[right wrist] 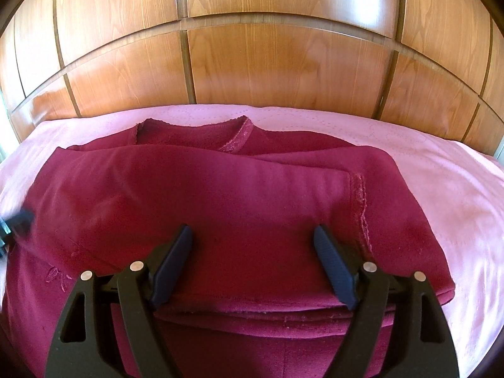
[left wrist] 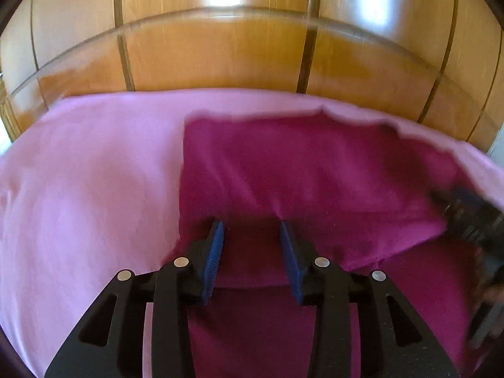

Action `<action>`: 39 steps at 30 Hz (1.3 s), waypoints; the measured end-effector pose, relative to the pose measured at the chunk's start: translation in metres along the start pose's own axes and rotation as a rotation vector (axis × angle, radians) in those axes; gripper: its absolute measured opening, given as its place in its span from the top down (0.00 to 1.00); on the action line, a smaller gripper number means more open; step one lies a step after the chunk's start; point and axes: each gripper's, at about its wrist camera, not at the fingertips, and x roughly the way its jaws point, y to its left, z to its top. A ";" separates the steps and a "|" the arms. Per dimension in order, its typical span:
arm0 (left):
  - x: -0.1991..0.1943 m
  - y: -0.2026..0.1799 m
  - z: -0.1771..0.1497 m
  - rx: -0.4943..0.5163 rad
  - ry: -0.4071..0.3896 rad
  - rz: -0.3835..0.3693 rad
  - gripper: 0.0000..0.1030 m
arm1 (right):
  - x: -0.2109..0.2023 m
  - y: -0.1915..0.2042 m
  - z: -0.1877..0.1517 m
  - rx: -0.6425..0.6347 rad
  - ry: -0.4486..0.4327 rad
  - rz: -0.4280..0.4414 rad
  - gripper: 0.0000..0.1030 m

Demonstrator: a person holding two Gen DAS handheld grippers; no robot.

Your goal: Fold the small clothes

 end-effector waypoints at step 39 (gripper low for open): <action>-0.082 0.044 -0.051 -0.162 -0.035 0.047 0.47 | 0.000 0.001 0.003 -0.003 0.015 -0.005 0.21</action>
